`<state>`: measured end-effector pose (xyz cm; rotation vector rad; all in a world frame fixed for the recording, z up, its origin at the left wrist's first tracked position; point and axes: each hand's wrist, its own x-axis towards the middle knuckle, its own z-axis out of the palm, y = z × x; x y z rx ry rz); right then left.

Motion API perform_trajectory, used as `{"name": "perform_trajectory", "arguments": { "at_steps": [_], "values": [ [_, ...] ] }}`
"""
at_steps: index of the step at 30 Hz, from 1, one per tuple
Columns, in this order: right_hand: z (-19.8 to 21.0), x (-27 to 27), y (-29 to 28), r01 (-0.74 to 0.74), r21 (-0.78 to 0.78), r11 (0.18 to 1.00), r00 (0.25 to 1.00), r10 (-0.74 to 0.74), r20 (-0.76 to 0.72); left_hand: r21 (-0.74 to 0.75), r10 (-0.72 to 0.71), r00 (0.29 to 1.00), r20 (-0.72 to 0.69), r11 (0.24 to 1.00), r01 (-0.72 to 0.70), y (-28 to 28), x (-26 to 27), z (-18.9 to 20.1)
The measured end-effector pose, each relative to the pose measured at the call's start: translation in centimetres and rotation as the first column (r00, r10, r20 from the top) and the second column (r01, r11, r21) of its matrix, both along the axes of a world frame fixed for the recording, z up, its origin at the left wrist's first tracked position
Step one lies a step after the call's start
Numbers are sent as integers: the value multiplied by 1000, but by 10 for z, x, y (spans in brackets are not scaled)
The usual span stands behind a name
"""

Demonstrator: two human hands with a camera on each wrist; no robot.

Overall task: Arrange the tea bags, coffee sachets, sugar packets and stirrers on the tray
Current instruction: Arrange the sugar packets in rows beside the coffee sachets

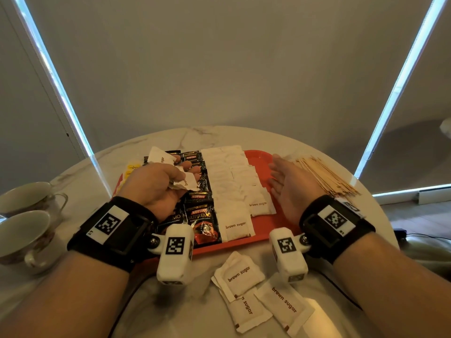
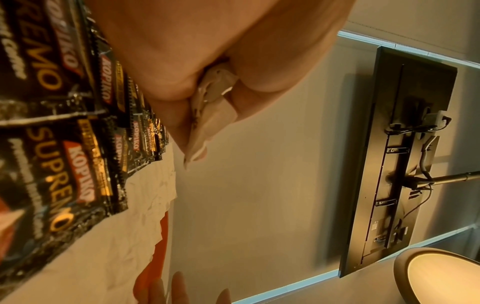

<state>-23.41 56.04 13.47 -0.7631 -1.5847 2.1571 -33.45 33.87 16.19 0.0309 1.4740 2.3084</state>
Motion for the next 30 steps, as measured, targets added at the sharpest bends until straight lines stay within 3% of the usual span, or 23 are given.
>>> {"name": "perform_trajectory", "arguments": {
  "at_steps": [8, 13, 19, 25, 30],
  "values": [
    [-5, 25, -14, -36, -77, 996, 998, 32, -50, 23, -4, 1000, 5, 1000, 3, 2, 7, 1],
    [6, 26, -20, -85, -27, 996, 996, 85, -7, 16, -54, 996, -68, 998, 55, 4, 20, 5],
    [30, -2, -36, -211, 255, 944, 975, 222, -15, -33, -57, 990, -130, 998, 53, 5, 26, 6],
    [47, -21, -59, -418, 452, 788, 891, 454, 32, -84, -36, 986, -161, 996, 23, 2, 27, 8],
    [35, -21, -63, -438, 296, 849, 875, 478, -75, -59, -21, 995, -95, 998, 15, 3, 23, 8]
  ]
}}
